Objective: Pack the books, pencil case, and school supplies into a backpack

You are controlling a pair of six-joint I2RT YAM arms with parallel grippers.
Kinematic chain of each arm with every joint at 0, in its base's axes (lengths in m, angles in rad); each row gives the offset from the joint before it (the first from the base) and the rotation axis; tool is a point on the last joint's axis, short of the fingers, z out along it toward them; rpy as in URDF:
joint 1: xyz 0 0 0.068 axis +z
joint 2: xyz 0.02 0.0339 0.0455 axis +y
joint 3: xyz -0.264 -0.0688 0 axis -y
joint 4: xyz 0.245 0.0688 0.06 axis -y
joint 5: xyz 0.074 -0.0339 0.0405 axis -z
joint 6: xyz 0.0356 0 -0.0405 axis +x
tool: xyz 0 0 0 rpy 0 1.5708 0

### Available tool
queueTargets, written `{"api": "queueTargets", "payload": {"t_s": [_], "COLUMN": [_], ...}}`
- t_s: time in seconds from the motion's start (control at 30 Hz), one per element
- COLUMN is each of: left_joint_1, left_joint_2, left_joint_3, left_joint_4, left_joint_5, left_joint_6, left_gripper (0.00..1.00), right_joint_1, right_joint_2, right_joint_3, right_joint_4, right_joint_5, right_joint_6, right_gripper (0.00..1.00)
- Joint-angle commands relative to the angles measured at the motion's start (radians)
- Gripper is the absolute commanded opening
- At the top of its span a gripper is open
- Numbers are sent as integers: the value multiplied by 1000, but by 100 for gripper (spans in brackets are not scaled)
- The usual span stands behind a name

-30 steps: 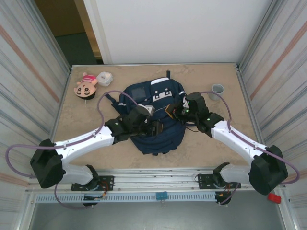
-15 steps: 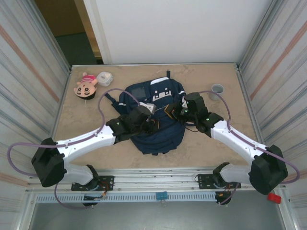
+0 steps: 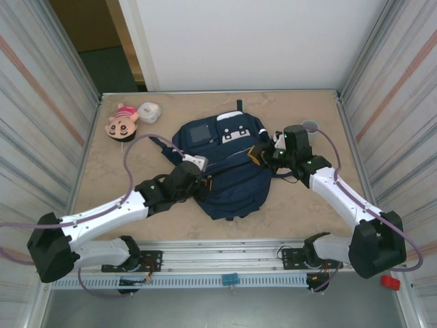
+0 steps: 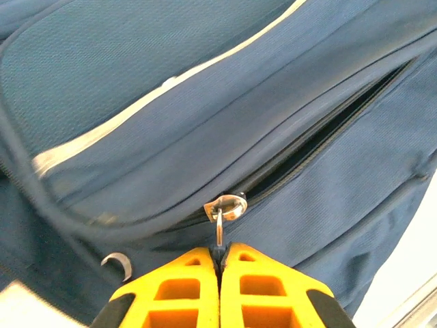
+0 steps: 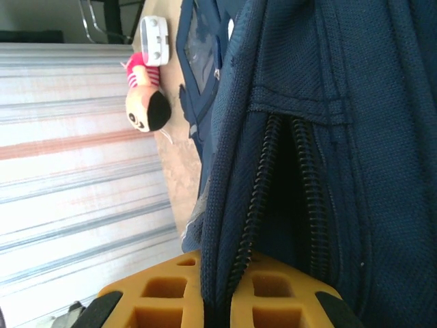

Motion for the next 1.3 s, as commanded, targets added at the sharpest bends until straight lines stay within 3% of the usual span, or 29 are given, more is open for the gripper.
{"api": "queueTargets", "payload": {"t_s": [0.0,0.07,0.13,0.3,0.47,0.67,0.77,0.87,1.27], "left_joint_1": [30,37,40,40,34,31,34,49,245], "left_joint_2": [-49,-48,-37,21,60,47,27,5,-61], "left_joint_3": [-31,-31,-23,8,34,18,11,4,-77], "left_joint_4": [-1,42,94,220,258,269,244,188,166], "left_joint_5": [-49,-11,34,128,183,200,156,104,125], "left_joint_6": [48,77,107,134,148,155,164,169,201], "left_gripper": [0,0,0,0,0,0,0,0,0], "right_joint_1": [-48,-55,-42,88,200,254,247,213,54], "right_joint_2": [-3,0,-3,-23,-1,63,83,78,39], "right_joint_3": [61,69,66,-1,-38,-25,0,13,184], "right_joint_4": [19,19,26,124,194,224,186,175,-17], "right_joint_5": [-43,-48,-40,46,158,210,204,161,-111], "right_joint_6": [-62,-57,-38,83,146,153,111,84,-108], "right_gripper": [0,4,17,41,43,39,14,1,0]}}
